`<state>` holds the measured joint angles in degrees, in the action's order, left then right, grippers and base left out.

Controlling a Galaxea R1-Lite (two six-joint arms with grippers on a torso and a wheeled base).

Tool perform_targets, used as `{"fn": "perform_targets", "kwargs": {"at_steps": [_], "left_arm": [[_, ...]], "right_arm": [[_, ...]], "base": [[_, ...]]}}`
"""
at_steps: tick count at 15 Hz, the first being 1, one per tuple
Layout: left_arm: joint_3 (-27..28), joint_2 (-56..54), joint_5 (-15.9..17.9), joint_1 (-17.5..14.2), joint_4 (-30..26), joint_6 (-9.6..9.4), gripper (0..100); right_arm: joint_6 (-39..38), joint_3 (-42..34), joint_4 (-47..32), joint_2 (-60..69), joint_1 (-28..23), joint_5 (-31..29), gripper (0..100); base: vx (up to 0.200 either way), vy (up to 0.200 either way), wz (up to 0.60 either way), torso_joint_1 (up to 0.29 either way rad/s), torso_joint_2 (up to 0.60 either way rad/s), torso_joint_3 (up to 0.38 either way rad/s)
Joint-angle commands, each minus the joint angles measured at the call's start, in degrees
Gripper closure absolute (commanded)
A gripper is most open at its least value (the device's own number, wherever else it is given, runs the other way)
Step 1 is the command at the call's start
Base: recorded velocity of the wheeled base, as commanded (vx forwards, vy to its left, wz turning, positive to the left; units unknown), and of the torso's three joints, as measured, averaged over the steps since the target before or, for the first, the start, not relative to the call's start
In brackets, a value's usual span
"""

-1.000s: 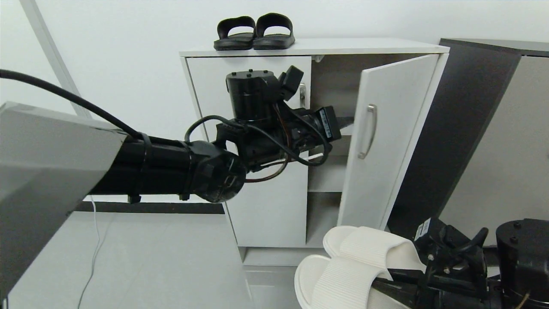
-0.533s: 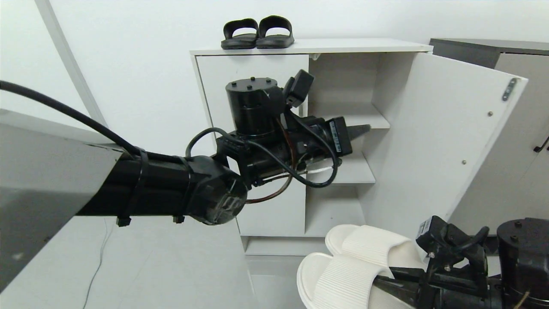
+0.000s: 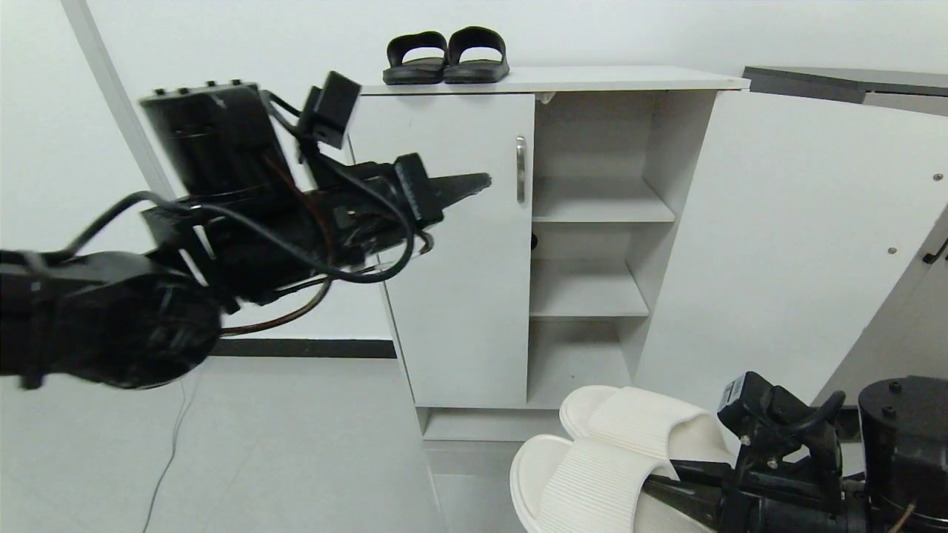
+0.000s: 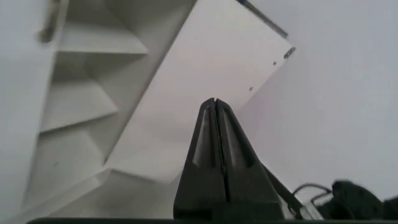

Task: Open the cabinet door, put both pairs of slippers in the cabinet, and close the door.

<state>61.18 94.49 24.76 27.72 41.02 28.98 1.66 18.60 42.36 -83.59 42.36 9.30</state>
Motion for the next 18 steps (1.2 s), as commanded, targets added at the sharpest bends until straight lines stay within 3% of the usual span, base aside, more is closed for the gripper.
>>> {"fn": "perform_targets", "kwargs": {"at_steps": [1, 2, 5, 7, 8, 10, 13, 14, 15, 16, 17, 18], "left_arm": [[-15.48, -18.64, -0.06, -7.51, -2.96, -2.79, 100], [-18.21, -21.28, -0.50, -9.00, -3.40, -3.49, 100], [-33.06, -37.62, -6.21, -15.59, -8.68, -6.65, 100], [-39.04, -47.03, -7.71, -16.56, -17.29, -9.73, 100], [-40.97, -51.25, -10.35, -16.47, -21.25, -11.14, 100], [-44.05, -58.37, -20.19, -16.56, -28.54, -13.86, 100], [-49.67, -63.55, -33.02, -16.74, -29.77, -14.04, 100], [-50.99, -65.05, -34.78, -17.88, -29.77, -14.39, 100], [-53.71, -68.91, -35.92, -22.80, -30.04, -16.23, 100], [-55.30, -70.85, -36.01, -25.26, -30.04, -17.38, 100], [-57.14, -74.63, -36.10, -29.04, -30.21, -19.75, 100], [-58.46, -77.35, -36.01, -30.53, -30.91, -21.33, 100]], "right_arm": [[0.01, -0.06, 0.00, -0.08, 0.00, 0.01, 100], [0.01, -0.06, 0.00, -0.08, 0.09, 0.01, 100], [0.01, -0.06, 0.09, -0.08, 0.00, 0.01, 100], [-0.08, 0.03, 0.09, -0.08, 0.00, 0.01, 100], [-0.08, 0.03, 0.09, -0.08, 0.00, 0.01, 100], [-0.08, 0.21, 0.09, -0.08, 0.00, -0.07, 100], [-0.60, 1.61, 0.09, -2.28, 0.00, -0.34, 100], [-0.87, 2.05, 0.18, -2.89, 0.00, -0.34, 100], [-1.57, 3.19, 0.18, -4.39, 0.00, -0.78, 100], [-2.19, 3.81, 0.18, -5.09, 0.00, -1.92, 100], [-4.47, 6.09, 0.18, -6.94, 0.18, -6.31, 100], [-6.93, 8.29, 0.26, -8.78, 0.97, -10.44, 100]], "base": [[0.000, 0.000, 0.00, 0.000, 0.00, 0.000], [0.000, 0.000, 0.00, 0.000, 0.00, 0.000], [0.000, 0.000, 0.00, 0.000, 0.00, 0.000], [0.000, 0.000, 0.00, 0.000, 0.00, 0.000], [0.000, 0.000, 0.00, 0.000, 0.00, 0.000], [0.000, 0.000, 0.00, 0.000, 0.00, 0.000], [0.000, 0.000, 0.00, 0.000, 0.00, 0.000], [0.000, 0.000, 0.00, 0.000, 0.00, 0.000], [0.000, 0.000, 0.00, 0.000, 0.00, 0.000], [0.000, 0.000, 0.00, 0.000, 0.00, 0.000], [0.000, 0.000, 0.00, 0.000, 0.00, 0.000], [0.000, 0.000, 0.00, 0.000, 0.00, 0.000]]}}
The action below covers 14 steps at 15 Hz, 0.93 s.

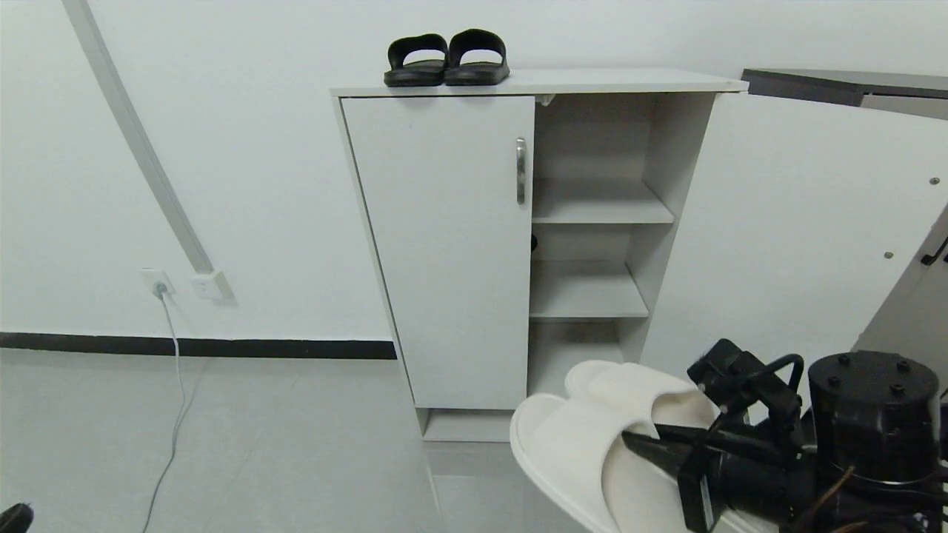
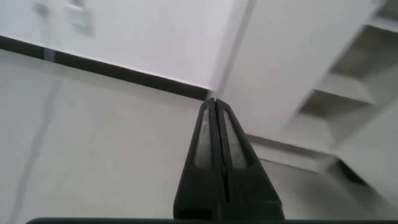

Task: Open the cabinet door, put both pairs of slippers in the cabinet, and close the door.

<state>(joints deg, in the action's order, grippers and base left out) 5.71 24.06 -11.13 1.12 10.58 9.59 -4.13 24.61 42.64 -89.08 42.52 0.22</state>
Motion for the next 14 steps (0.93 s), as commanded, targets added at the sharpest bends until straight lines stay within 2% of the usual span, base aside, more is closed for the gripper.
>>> {"fn": "perform_targets", "kwargs": {"at_steps": [1, 2, 4, 5, 6, 7, 8, 9, 10, 11, 12, 13, 14], "left_arm": [[-3.77, -8.51, -0.21, -4.02, -1.09, -2.83, 100], [-5.09, -10.97, -0.30, -4.90, -2.06, -3.09, 100], [-5.62, -16.95, -0.21, -9.82, -8.30, -3.62, 100], [-5.35, -19.32, 0.32, -10.61, -9.61, -5.20, 100], [-5.71, -18.97, 0.67, -10.61, -8.21, -5.81, 100], [-5.71, -18.97, 3.13, -10.53, -8.21, -6.43, 100], [-5.71, -18.88, 7.70, -10.61, -8.65, -7.66, 100], [-5.71, -18.79, 13.33, -10.35, -9.18, -10.82, 100], [-5.62, -18.88, 14.56, -7.45, -9.70, -13.37, 100], [-5.62, -19.14, 14.47, -0.86, -9.79, -12.85, 100], [-5.62, -19.49, 14.03, 2.83, -10.58, -11.44, 100], [-5.62, -20.64, 13.50, 0.64, -10.76, -11.35, 100], [-5.62, -24.06, 13.33, -1.21, -10.85, -12.05, 100]], "right_arm": [[-2.99, 3.86, 0.34, -4.61, 1.34, -4.35, 100], [-5.27, 6.06, 1.48, -6.81, 2.22, -9.27, 100], [-6.41, 9.66, 4.20, -11.38, 2.48, -17.89, 100], [-7.38, 10.90, 5.35, -12.96, 2.39, -19.03, 100], [-8.26, 12.13, 5.70, -14.63, 2.30, -19.56, 100], [-8.35, 13.09, 5.70, -15.86, 2.22, -21.31, 100], [-8.44, 14.67, 5.79, -17.62, 2.13, -24.04, 100], [-8.52, 17.49, 5.87, -20.52, 2.04, -28.61, 100], [-9.23, 19.42, 5.87, -22.46, 2.04, -31.24, 100], [-9.49, 20.04, 5.87, -23.60, 2.04, -31.95, 100], [-9.49, 20.21, 5.87, -24.13, 1.86, -31.86, 100], [-9.58, 20.74, 5.96, -24.92, 1.78, -32.04, 100], [-9.67, 21.18, 6.22, -25.36, 1.69, -32.30, 100]], "base": [[0.000, 0.000, 0.00, 0.000, 0.00, 0.000], [0.000, 0.000, 0.00, 0.000, 0.00, 0.000], [0.000, 0.000, 0.00, 0.000, 0.00, 0.000], [0.000, 0.000, 0.00, 0.000, 0.00, 0.000], [0.000, 0.000, 0.00, 0.000, 0.00, 0.000], [0.000, 0.000, 0.00, 0.000, 0.00, 0.000], [0.000, 0.000, 0.00, 0.000, 0.00, 0.000], [0.000, 0.000, 0.00, 0.000, 0.00, 0.000], [0.000, 0.000, 0.00, 0.000, 0.00, 0.000], [0.000, 0.000, 0.00, 0.000, 0.00, 0.000], [0.000, 0.000, 0.00, 0.000, 0.00, 0.000], [0.000, 0.000, 0.00, 0.000, 0.00, 0.000], [0.000, 0.000, 0.00, 0.000, 0.00, 0.000]]}}
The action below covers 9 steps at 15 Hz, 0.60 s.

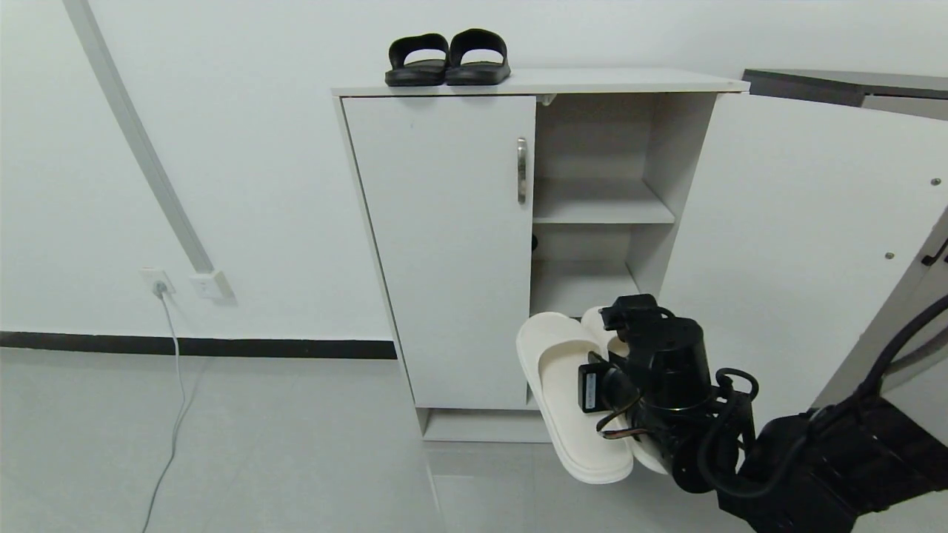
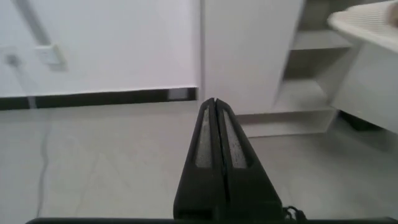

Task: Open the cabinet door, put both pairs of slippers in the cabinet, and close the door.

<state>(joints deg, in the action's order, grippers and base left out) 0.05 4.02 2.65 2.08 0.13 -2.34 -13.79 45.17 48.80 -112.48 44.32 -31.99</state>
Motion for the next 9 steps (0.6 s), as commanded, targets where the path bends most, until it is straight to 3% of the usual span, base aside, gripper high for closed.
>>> {"fn": "perform_targets", "kwargs": {"at_steps": [1, 3, 6, 9], "left_arm": [[0.04, -4.02, -0.89, -2.17, -0.40, -0.12, 100], [0.04, -3.94, -2.47, -2.08, -0.40, 0.14, 100], [-0.05, -4.02, -2.73, -2.17, -0.31, 1.37, 100], [-0.05, -4.02, -2.73, -2.17, -0.31, 1.37, 100]], "right_arm": [[-0.01, 0.80, 0.16, -2.13, -0.29, -0.09, 100], [-0.01, 2.29, 1.04, -3.80, -0.73, -0.80, 100], [-0.10, 8.27, 1.47, -8.89, -1.35, -7.39, 100], [-1.59, 11.44, 1.30, -11.79, -0.99, -11.87, 100]], "base": [[0.000, 0.000, 0.00, 0.000, 0.00, 0.000], [0.000, 0.000, 0.00, 0.000, 0.00, 0.000], [0.000, 0.000, 0.00, 0.000, 0.00, 0.000], [0.000, 0.000, 0.00, 0.000, 0.00, 0.000]]}}
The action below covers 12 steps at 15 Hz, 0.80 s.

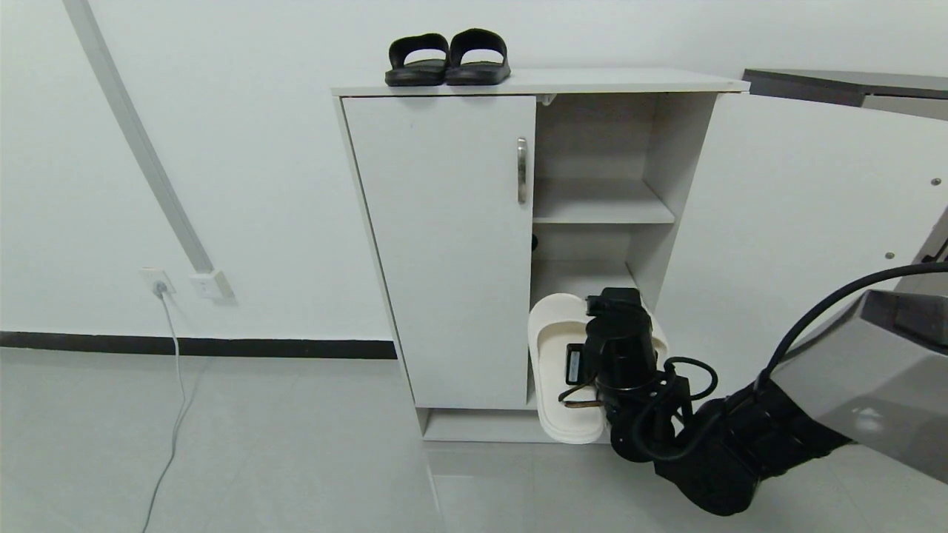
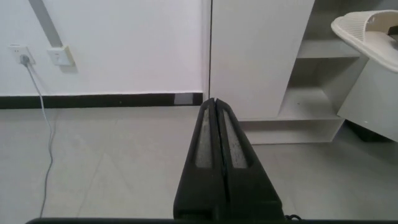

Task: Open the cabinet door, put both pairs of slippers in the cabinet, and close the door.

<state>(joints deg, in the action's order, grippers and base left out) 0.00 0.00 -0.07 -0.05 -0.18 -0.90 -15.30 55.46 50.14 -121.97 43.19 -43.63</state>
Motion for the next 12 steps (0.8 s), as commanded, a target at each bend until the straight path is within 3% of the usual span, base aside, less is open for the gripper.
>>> {"fn": "perform_targets", "kwargs": {"at_steps": [1, 3, 9, 12], "left_arm": [[0.00, 0.00, -0.10, -0.04, 0.01, 0.02, 100], [0.00, 0.00, -0.10, -0.04, 0.09, -0.06, 100], [0.00, 0.00, -0.10, -0.04, 0.09, 0.11, 100], [0.00, 0.00, -0.10, -0.04, 0.01, 0.29, 100]], "right_arm": [[-0.08, 1.23, -0.04, -2.40, 0.14, -0.23, 100], [-0.08, 1.41, 0.05, -3.54, 0.14, -0.32, 100], [-0.43, 1.59, 0.13, -4.95, 0.23, -0.23, 100], [-0.43, 1.32, 0.57, -5.39, 0.31, -0.23, 100]], "base": [[0.000, 0.000, 0.00, 0.000, 0.00, 0.000], [0.000, 0.000, 0.00, 0.000, 0.00, 0.000], [0.000, -0.200, 0.00, 0.004, 0.00, 0.001], [0.000, 0.000, 0.00, 0.000, 0.00, 0.000]]}}
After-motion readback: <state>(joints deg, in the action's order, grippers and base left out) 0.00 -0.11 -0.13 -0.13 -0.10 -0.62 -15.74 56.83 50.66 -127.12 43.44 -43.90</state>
